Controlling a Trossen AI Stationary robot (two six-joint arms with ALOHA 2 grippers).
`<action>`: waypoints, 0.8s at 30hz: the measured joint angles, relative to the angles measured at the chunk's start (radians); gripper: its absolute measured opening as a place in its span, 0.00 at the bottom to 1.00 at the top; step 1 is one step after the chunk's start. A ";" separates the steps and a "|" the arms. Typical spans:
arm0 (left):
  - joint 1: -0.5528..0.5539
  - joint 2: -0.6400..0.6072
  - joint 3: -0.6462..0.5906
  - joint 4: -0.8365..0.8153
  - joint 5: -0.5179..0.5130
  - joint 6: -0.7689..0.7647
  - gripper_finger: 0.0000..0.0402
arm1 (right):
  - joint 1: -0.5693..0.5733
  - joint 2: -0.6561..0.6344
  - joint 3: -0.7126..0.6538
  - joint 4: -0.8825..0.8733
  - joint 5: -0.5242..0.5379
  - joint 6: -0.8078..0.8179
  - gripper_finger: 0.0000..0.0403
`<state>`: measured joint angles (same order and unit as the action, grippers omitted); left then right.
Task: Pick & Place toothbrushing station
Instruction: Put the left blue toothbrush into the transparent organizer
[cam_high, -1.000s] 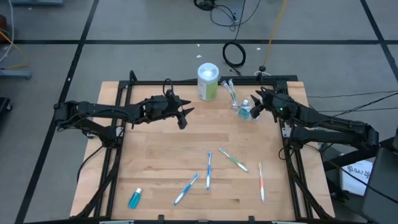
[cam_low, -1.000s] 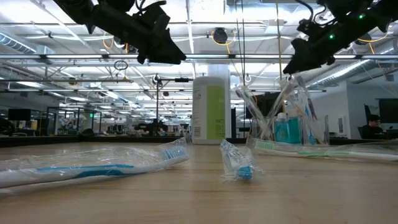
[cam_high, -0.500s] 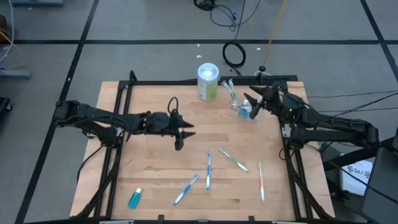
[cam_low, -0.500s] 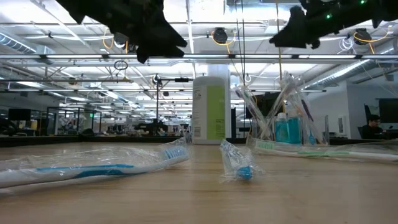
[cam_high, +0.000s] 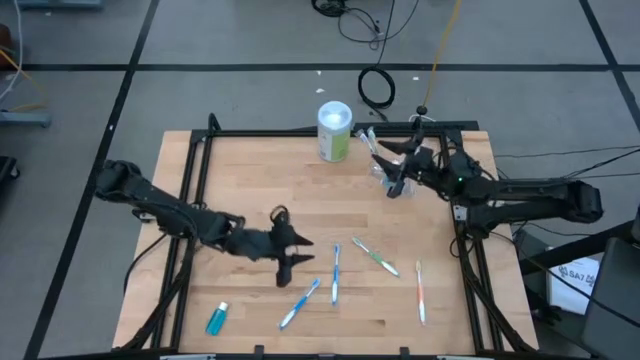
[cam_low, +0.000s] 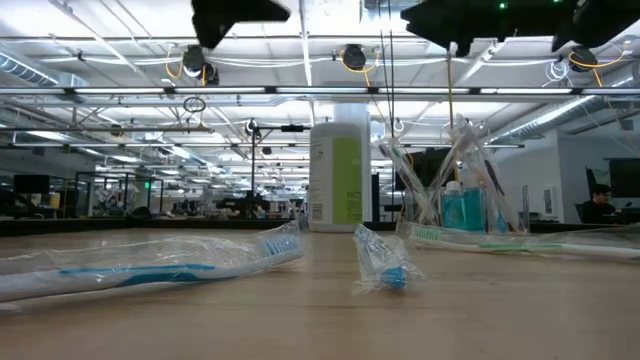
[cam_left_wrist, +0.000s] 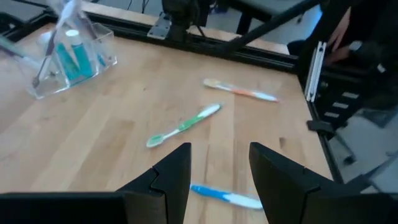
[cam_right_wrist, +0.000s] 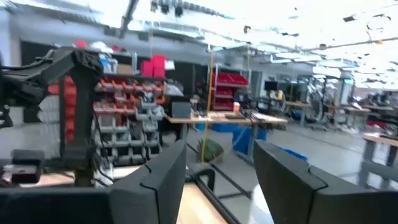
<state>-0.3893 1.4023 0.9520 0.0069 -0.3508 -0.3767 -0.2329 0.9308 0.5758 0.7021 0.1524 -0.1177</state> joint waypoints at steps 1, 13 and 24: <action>-0.012 0.024 0.042 -0.045 -0.015 -0.005 0.42 | 0.008 0.022 0.000 0.034 0.000 0.000 0.44; -0.060 0.378 0.401 -0.544 0.111 -0.314 0.42 | 0.128 0.123 0.000 0.136 -0.001 0.073 0.43; -0.109 0.567 0.401 -0.502 0.222 -0.523 0.42 | 0.277 0.123 0.000 0.038 -0.001 0.082 0.42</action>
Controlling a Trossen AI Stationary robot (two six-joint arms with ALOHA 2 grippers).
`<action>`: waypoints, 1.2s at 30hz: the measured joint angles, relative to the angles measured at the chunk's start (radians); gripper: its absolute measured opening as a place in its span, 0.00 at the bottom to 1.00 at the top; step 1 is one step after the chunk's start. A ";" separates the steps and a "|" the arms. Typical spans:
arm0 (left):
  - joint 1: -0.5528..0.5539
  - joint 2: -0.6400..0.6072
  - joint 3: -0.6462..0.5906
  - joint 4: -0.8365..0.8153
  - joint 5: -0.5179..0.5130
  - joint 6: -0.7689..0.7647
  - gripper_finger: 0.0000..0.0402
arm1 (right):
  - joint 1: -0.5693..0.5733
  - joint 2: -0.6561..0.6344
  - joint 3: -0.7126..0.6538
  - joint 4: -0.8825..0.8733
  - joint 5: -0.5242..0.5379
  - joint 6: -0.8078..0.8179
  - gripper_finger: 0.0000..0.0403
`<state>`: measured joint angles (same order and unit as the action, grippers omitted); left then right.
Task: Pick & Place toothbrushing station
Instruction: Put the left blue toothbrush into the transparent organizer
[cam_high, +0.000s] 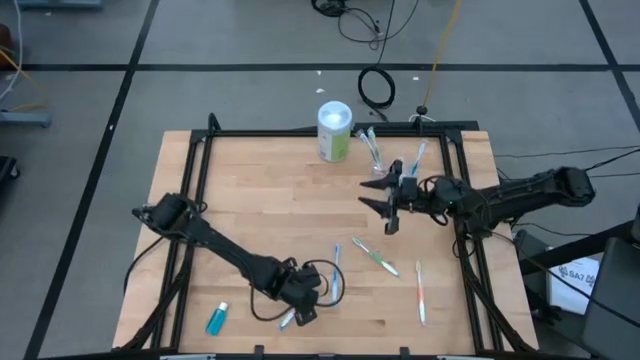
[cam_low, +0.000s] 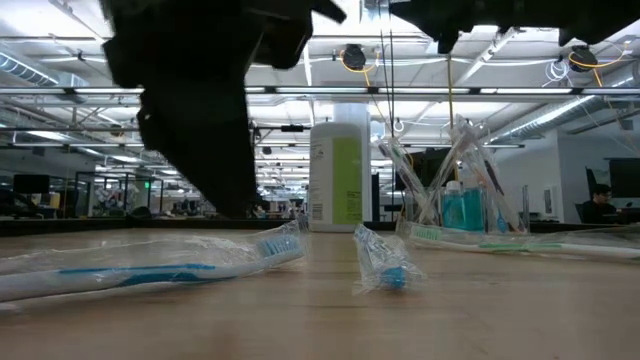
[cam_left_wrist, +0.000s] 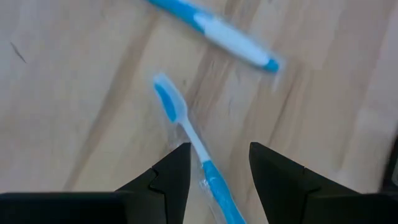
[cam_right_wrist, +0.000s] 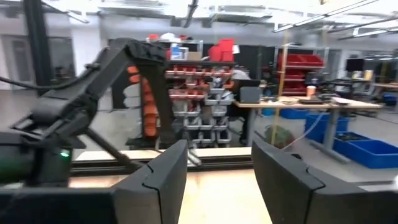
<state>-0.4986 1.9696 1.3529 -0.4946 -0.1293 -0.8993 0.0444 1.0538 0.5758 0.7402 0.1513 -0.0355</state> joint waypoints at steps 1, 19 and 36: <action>-0.004 0.013 0.000 0.000 0.000 -0.006 0.42 | 0.013 0.000 0.000 -0.003 0.000 0.000 0.42; 0.033 0.086 0.002 -0.028 -0.039 0.206 0.23 | 0.082 0.000 0.000 -0.011 0.003 -0.037 0.42; 0.108 0.002 -0.004 -0.007 -0.249 0.258 0.11 | 0.082 -0.170 0.000 -0.385 0.008 0.056 0.42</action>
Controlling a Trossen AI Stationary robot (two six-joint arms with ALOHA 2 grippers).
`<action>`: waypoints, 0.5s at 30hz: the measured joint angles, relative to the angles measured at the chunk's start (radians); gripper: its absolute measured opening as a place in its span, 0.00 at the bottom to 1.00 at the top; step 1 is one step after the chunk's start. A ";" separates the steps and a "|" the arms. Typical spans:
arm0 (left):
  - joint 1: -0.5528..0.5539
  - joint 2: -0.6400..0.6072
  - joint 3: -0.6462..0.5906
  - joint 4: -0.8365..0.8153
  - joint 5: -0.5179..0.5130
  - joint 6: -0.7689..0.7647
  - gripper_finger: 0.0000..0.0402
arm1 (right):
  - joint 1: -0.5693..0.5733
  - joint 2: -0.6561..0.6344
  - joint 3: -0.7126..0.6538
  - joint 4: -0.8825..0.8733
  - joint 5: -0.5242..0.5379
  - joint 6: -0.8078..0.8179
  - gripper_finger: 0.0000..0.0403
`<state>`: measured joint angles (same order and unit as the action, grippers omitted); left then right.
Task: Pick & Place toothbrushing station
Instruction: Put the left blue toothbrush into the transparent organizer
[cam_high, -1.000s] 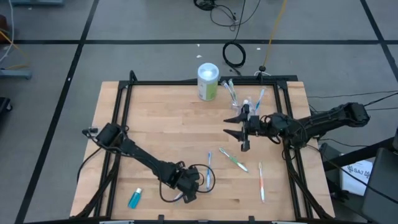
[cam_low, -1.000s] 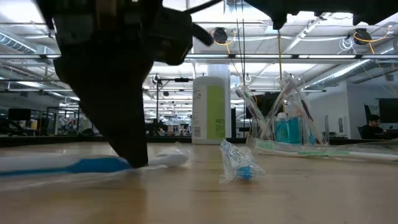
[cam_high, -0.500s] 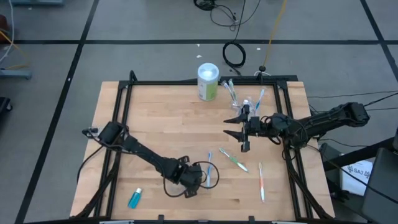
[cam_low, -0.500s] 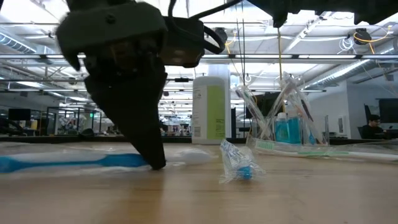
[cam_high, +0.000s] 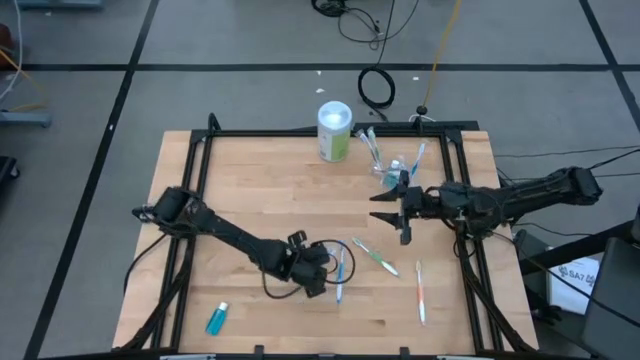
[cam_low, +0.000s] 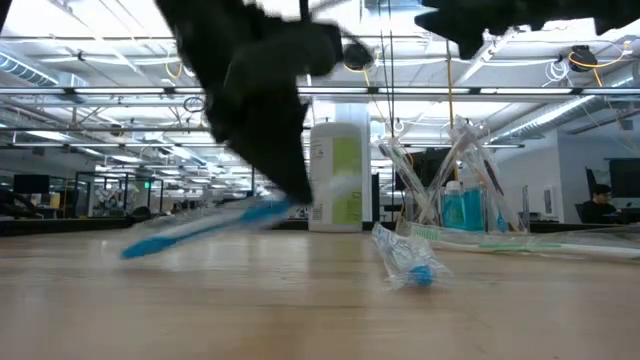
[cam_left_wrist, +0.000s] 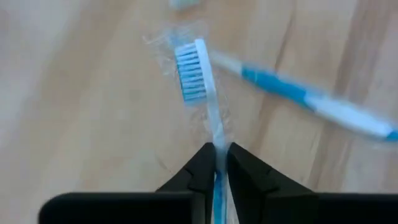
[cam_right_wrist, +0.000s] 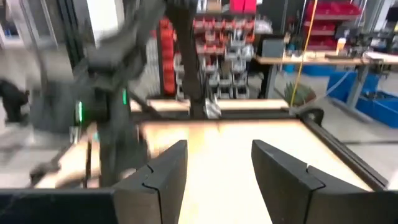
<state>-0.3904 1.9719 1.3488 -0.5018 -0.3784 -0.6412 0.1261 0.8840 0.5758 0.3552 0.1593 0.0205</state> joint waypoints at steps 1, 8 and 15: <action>-0.001 -0.022 0.000 0.000 -0.023 0.017 0.10 | 0.000 -0.022 0.000 -0.045 0.000 -0.004 0.42; -0.031 -0.220 0.001 0.014 -0.376 0.084 0.03 | 0.000 -0.020 0.000 -0.151 -0.006 0.047 0.42; -0.071 -0.318 -0.058 0.230 -0.642 0.224 0.06 | 0.000 0.132 0.000 0.105 -0.034 0.042 0.42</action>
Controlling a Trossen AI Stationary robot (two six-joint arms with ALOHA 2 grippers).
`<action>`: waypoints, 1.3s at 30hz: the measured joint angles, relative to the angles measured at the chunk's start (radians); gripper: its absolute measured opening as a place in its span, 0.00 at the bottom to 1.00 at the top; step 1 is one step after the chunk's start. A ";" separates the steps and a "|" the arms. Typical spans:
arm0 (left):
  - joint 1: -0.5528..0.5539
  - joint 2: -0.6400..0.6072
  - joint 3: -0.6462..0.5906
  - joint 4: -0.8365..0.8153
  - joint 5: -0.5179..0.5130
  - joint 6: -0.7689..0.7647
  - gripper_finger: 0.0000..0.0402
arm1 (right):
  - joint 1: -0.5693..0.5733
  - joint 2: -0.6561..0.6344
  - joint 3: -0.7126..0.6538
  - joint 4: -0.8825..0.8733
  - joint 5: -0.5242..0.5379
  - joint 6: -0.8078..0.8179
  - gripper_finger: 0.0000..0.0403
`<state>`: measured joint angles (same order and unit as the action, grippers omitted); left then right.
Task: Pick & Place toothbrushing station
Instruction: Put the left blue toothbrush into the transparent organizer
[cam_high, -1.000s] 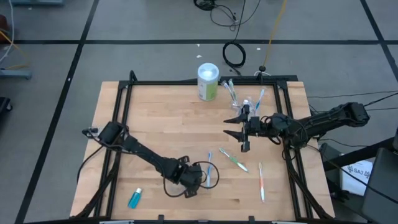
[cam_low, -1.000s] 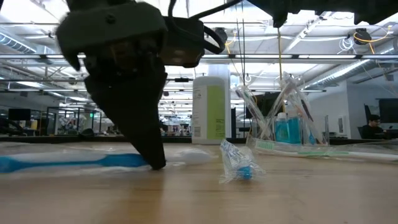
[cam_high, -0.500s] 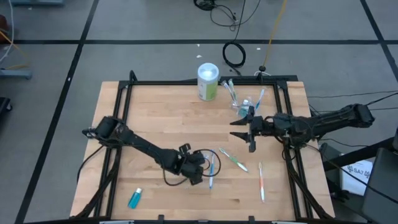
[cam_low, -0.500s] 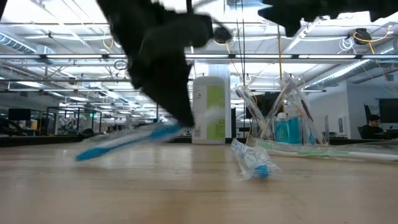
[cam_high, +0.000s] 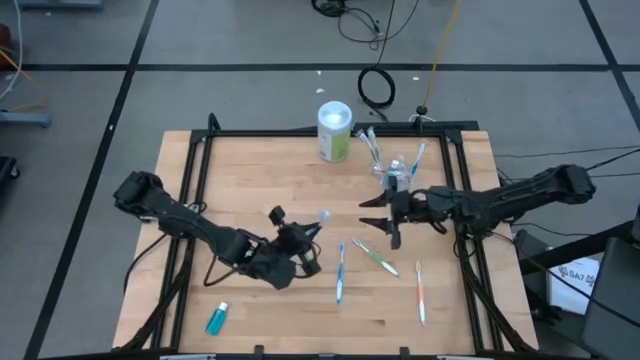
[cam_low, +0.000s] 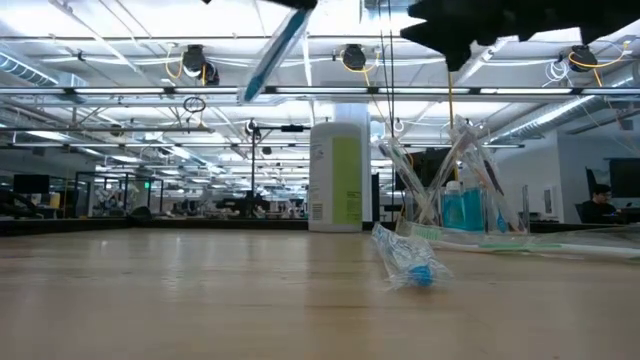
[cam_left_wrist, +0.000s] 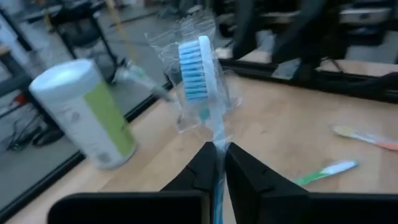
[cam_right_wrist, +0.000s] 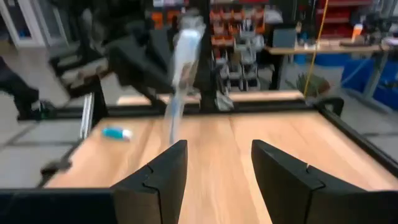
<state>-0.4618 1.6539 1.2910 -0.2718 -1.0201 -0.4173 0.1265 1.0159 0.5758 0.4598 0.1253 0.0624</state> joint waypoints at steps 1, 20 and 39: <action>-0.002 0.000 -0.008 0.030 0.009 0.036 0.05 | 0.000 0.026 0.000 0.042 0.000 -0.001 0.42; 0.003 0.001 -0.050 0.218 0.129 0.240 0.02 | 0.000 0.465 0.083 0.637 -0.184 0.064 0.57; 0.013 0.001 -0.050 0.223 0.133 0.225 0.07 | 0.002 0.520 0.147 0.628 -0.286 0.032 0.30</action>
<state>-0.4493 1.6547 1.2411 -0.0488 -0.8869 -0.1927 0.1284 1.5360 0.7227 1.0874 -0.1608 0.0945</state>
